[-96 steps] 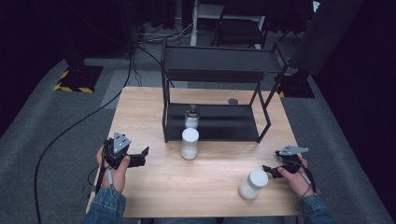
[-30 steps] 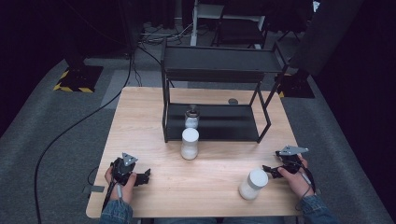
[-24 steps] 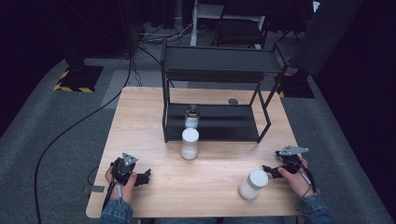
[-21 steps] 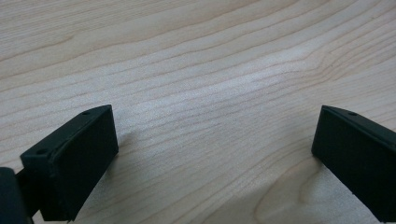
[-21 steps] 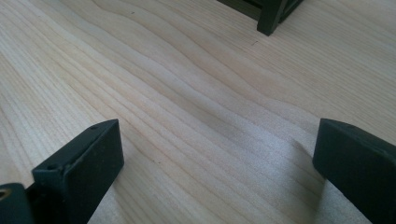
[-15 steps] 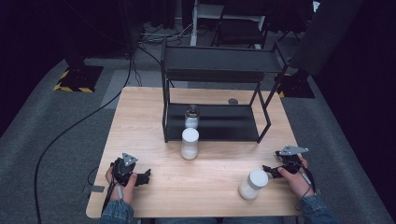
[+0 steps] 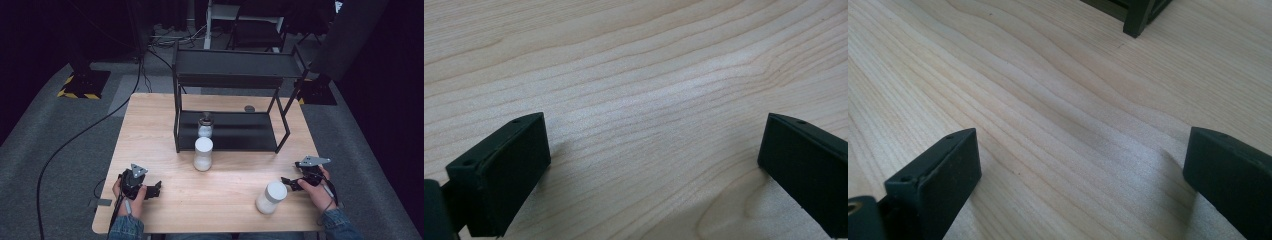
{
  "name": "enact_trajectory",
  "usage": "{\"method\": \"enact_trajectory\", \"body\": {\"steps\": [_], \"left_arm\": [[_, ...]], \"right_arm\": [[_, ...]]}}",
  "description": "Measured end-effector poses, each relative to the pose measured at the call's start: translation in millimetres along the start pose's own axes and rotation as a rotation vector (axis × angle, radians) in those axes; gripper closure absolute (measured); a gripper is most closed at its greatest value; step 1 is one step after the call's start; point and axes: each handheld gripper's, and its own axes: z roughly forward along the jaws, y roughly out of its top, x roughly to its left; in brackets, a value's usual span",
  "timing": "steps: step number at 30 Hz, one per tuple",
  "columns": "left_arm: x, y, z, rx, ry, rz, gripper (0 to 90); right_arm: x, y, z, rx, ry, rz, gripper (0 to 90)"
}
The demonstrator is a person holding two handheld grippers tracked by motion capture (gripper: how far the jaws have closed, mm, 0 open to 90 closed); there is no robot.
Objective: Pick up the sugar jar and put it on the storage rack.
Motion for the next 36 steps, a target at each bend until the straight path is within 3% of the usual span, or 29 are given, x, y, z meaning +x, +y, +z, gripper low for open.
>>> {"method": "enact_trajectory", "body": {"steps": [13, 18, 27, 36], "left_arm": [[1.5, -1.2, -0.8, -0.002, -0.006, 0.006, 0.3], [1.4, -1.2, -0.8, -0.002, -0.005, 0.006, 0.3], [1.6, -1.2, -0.8, -0.002, -0.006, 0.006, 0.3], [1.6, -1.2, -0.8, -0.002, -0.006, 0.006, 0.3]], "right_arm": [[1.3, 0.5, 0.5, -0.001, -0.008, 0.011, 1.6], [-3.3, -0.1, -2.9, -0.015, 0.020, 0.055, 3.8], [1.6, 11.6, -12.8, -0.013, 0.004, 0.024, 3.9], [6.5, 25.9, -21.0, -0.038, -0.021, 0.030, 3.8]]}}
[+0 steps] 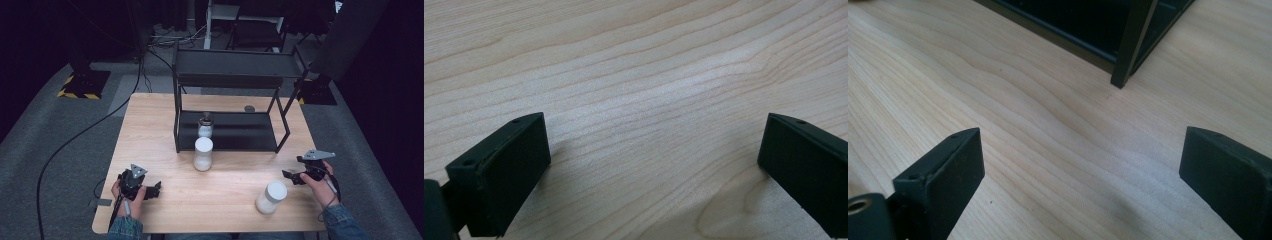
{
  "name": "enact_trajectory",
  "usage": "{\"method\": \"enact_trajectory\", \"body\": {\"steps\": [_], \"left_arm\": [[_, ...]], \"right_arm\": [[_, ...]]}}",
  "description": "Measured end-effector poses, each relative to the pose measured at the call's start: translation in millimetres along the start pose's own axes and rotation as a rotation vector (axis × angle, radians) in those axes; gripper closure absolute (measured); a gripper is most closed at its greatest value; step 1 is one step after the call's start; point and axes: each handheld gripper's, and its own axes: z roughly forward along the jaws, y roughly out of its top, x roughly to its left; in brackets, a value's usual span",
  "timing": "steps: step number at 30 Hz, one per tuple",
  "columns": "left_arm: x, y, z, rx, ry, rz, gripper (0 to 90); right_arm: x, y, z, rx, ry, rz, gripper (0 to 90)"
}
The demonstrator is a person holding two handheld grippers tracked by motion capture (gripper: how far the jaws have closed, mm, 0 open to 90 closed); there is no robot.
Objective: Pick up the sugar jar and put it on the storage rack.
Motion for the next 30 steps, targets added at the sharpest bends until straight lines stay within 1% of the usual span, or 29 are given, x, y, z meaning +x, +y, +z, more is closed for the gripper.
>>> {"method": "enact_trajectory", "body": {"steps": [11, 15, 23, 30], "left_arm": [[0.1, 0.1, 0.0, 0.000, 0.000, 0.000, 0.2], [0.3, 0.1, 0.1, 0.000, 0.000, 0.000, 0.2], [0.2, 0.2, 0.4, -0.001, 0.001, -0.003, 0.2], [0.1, 0.2, 0.4, -0.001, 0.001, -0.002, 0.3]], "right_arm": [[6.3, 18.6, -11.4, -0.018, -0.018, -0.030, 3.9], [6.5, 24.8, -16.3, -0.027, -0.016, -0.037, 3.8], [8.7, 37.2, -25.7, -0.032, -0.028, -0.056, 3.8], [10.8, 48.2, -26.7, -0.043, -0.013, -0.069, 3.8]]}}
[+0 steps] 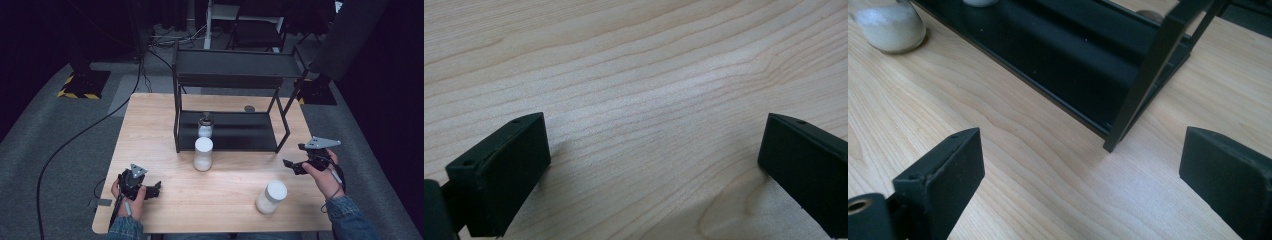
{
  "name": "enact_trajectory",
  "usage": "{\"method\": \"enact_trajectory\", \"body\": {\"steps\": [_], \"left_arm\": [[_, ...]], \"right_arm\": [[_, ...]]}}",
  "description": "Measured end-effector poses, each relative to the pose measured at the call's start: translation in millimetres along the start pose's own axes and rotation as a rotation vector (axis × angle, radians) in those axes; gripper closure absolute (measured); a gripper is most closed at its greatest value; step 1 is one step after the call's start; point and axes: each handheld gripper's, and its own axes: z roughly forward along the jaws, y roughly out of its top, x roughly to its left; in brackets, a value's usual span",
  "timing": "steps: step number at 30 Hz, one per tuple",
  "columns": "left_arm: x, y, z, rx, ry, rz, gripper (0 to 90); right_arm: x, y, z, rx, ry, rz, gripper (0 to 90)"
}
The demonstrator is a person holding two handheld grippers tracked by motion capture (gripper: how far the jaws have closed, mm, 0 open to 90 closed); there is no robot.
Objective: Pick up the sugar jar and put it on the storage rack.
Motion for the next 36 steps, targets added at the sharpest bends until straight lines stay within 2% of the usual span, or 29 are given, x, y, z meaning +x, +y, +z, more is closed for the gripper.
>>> {"method": "enact_trajectory", "body": {"steps": [11, 19, 27, 36], "left_arm": [[-0.4, -0.1, -0.1, 0.000, 0.002, -0.001, 0.3], [-0.8, -0.1, -0.4, 0.001, 0.004, -0.002, 0.3], [-0.7, -0.2, -0.4, 0.001, 0.003, -0.003, 0.3], [-0.7, -0.1, -0.4, 0.001, 0.003, -0.003, 0.3]], "right_arm": [[4.4, 20.0, 2.9, -0.009, 0.013, -0.042, 3.9], [8.3, 32.9, 4.8, -0.038, 0.025, -0.047, 3.9], [15.9, 52.9, 7.8, -0.037, 0.034, -0.083, 3.8], [22.9, 73.6, 13.6, -0.038, 0.046, -0.102, 3.9]]}}
